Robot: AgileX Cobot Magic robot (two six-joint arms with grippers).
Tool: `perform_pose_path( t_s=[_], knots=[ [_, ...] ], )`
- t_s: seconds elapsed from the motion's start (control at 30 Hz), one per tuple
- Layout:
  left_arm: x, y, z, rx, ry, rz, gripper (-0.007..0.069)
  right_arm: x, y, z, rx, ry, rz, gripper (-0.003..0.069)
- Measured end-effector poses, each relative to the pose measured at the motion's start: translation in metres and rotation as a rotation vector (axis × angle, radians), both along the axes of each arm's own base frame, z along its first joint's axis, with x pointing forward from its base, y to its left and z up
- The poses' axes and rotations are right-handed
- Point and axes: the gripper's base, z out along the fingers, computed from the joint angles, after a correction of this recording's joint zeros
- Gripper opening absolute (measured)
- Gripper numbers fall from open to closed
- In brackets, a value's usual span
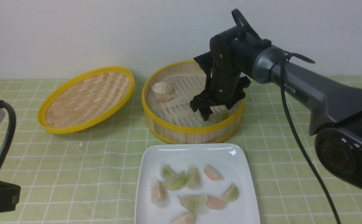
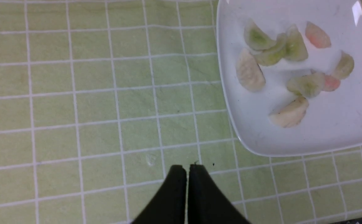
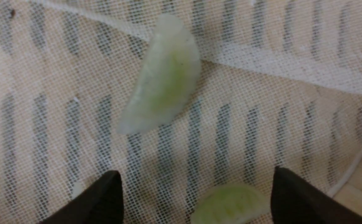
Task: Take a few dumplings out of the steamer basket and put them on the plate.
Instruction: Use the right arm to grab a dumpling from inside the steamer
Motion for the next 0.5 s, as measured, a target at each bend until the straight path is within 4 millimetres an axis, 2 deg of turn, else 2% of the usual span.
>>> perform_pose_path(
  t_s=[0.23, 0.37, 0.5],
  knots=[
    [-0.001, 0.0, -0.001, 0.001, 0.011, -0.003, -0.0006, -0.004, 0.008, 0.0, 0.093, 0.044, -0.003, 0.055],
    [-0.001, 0.0, -0.001, 0.001, 0.011, -0.003, -0.0006, -0.008, 0.018, 0.002, 0.194, 0.087, 0.05, 0.0522],
    [-0.001, 0.0, -0.001, 0.001, 0.011, -0.003, -0.0006, -0.01, 0.021, 0.006, 0.214, 0.092, 0.084, 0.0514]
  ],
)
